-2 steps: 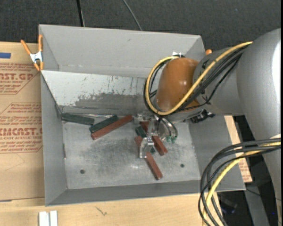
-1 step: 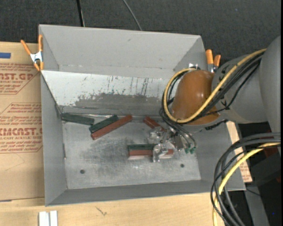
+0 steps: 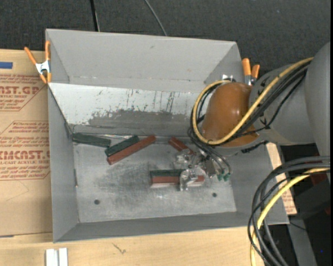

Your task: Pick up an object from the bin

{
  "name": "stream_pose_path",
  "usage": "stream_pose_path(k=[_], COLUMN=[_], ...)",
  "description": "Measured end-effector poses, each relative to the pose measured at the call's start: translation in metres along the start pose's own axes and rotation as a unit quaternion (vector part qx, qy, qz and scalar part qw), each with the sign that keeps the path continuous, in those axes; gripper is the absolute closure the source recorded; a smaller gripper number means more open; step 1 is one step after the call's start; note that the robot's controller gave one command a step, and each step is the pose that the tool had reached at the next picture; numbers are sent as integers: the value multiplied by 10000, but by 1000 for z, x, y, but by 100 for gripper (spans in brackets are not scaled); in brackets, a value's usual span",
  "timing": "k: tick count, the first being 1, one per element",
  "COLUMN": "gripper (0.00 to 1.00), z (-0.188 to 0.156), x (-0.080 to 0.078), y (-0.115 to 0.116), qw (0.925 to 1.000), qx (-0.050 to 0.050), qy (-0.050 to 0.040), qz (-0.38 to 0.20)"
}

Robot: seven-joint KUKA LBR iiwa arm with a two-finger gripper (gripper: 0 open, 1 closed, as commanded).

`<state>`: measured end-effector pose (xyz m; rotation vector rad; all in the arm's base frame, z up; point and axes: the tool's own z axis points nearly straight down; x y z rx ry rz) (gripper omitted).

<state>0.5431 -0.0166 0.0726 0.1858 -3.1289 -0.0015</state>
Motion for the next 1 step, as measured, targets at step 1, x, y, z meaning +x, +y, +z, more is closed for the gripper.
stream_pose_path(k=[1], gripper=[100], z=[-206], x=[19], y=[7], qw=[9986], qx=[2], qy=[-53], qz=[533])
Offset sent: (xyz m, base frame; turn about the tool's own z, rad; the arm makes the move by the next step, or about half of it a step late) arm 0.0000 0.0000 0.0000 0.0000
